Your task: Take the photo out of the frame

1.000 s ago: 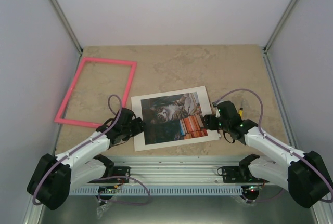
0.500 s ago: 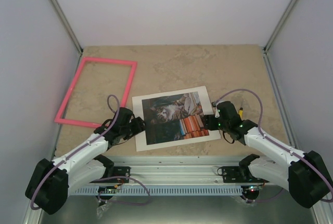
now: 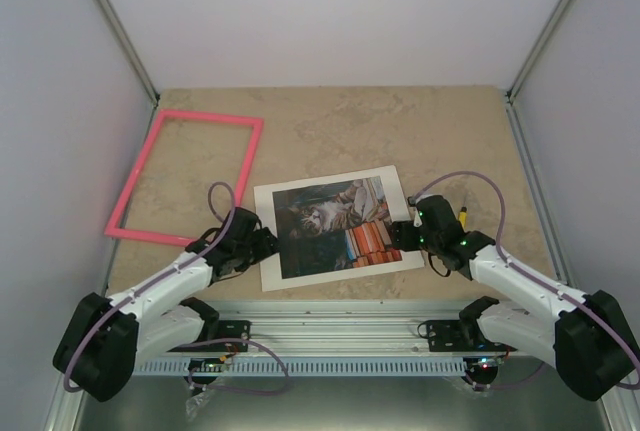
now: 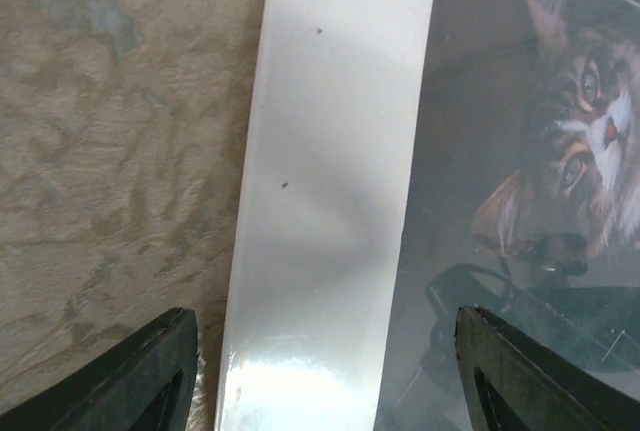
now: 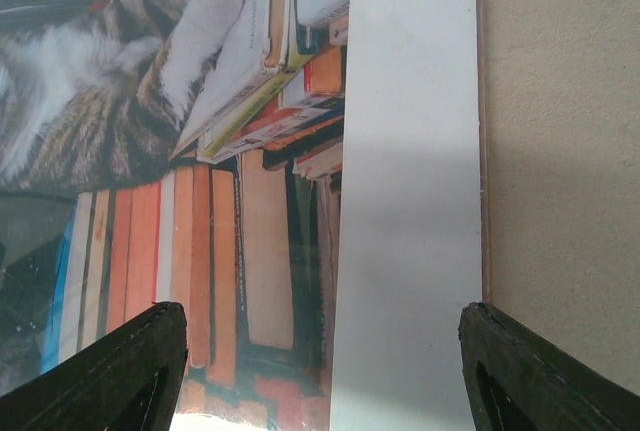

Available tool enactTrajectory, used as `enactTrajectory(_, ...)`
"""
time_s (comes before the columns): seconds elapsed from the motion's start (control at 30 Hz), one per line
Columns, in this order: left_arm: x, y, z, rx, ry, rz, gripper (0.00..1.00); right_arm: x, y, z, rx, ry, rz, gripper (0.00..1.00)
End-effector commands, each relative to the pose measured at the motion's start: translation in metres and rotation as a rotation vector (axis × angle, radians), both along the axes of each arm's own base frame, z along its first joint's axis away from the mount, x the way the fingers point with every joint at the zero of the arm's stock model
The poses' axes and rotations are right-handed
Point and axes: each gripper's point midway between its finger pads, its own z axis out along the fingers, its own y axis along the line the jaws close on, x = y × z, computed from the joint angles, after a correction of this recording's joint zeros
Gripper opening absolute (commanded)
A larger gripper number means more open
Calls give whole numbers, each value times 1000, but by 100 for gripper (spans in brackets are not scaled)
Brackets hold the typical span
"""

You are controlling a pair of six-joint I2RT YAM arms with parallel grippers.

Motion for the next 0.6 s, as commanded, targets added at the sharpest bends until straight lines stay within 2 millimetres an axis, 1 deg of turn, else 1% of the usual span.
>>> enactTrajectory(0.0,2,-9,4,-35,-13,-28,72,-2,-2,0,-4,-14,-3,75)
enactTrajectory(0.17,4,-20,21,-108,-54,-47,69,-2,-2,2,2,-22,-2,76)
enactTrajectory(0.3,6,-22,31,-135,-81,-46,68,-2,-2,2,2,-23,-1,76)
enactTrajectory(0.4,7,-23,30,-143,-80,-46,68,-2,0,2,7,-23,4,76)
enactTrajectory(0.57,6,-29,23,-163,-57,-59,67,-3,1,3,15,-23,8,76)
